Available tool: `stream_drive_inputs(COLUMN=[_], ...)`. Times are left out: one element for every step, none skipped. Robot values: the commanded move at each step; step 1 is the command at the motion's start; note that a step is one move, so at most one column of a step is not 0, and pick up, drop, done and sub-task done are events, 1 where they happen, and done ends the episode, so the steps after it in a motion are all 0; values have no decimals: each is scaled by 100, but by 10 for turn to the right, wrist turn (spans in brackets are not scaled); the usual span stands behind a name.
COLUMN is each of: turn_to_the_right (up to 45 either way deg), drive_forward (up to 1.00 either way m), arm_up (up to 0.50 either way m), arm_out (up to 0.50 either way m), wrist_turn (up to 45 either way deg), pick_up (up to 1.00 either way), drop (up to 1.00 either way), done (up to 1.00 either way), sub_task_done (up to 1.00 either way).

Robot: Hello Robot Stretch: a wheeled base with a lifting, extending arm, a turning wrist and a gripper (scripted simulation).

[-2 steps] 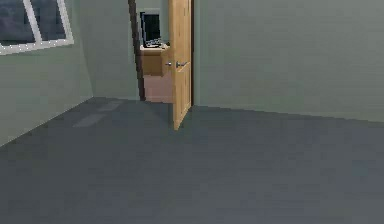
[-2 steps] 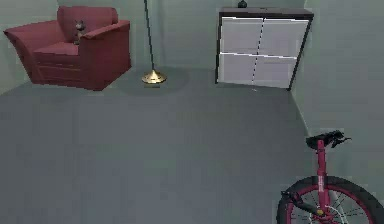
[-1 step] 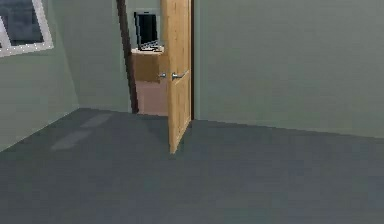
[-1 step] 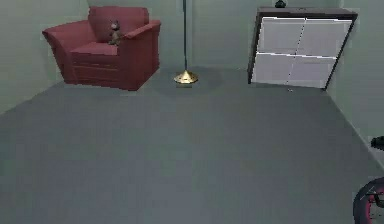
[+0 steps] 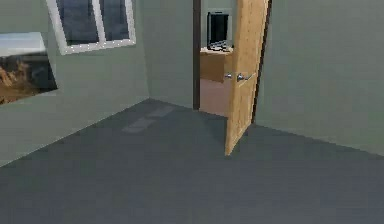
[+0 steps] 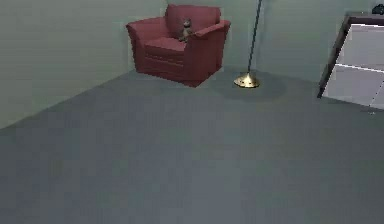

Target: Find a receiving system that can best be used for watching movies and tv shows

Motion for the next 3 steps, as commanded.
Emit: stream_drive_inputs(turn_to_the_right=[0,0,-60], drive_forward=[100,100,0], arm_up=[0,0,0], arm_out=[0,0,0], wrist_turn=[0,0,0], pick_up=[0,0,0], drop=[0,0,0], done=[0,0,0], sub_task_done=[0,0,0])
